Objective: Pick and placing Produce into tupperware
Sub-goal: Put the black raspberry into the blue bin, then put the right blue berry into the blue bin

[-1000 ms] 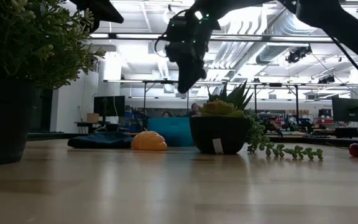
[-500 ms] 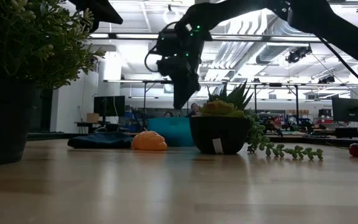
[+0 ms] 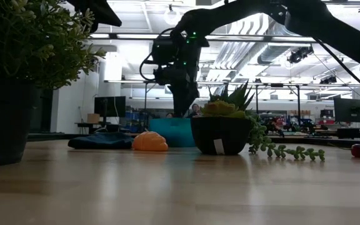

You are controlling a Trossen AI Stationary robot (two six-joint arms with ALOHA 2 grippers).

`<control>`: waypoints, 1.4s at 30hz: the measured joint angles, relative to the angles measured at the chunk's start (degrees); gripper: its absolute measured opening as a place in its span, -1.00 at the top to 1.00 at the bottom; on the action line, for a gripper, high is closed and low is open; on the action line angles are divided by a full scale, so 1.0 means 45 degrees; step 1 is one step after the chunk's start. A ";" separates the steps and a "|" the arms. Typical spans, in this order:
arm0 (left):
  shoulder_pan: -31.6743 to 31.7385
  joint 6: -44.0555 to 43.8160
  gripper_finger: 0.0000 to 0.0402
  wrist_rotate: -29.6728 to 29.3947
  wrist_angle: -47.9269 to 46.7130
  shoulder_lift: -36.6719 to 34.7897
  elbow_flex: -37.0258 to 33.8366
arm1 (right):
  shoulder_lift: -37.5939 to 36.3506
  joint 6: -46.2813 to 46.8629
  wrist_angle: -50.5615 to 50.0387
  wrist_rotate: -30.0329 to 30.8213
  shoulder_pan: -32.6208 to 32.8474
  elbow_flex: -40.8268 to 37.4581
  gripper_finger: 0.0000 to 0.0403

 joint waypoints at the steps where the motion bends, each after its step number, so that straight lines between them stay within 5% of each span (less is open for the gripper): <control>1: 0.0000 0.0004 1.00 0.0000 -0.0027 0.0000 0.0004 | 0.0000 -0.0024 0.0024 0.0005 0.0000 0.0000 0.41; 34: -0.0002 0.0146 1.00 0.0000 -0.0021 0.0000 0.0000 | 0.0000 -0.0126 0.0165 0.0019 -0.0025 0.0000 0.25; 42: -0.0001 0.0146 1.00 0.0005 -0.0034 0.0000 0.0001 | -0.1022 -0.0189 0.0535 -0.0305 -0.0432 0.0000 0.25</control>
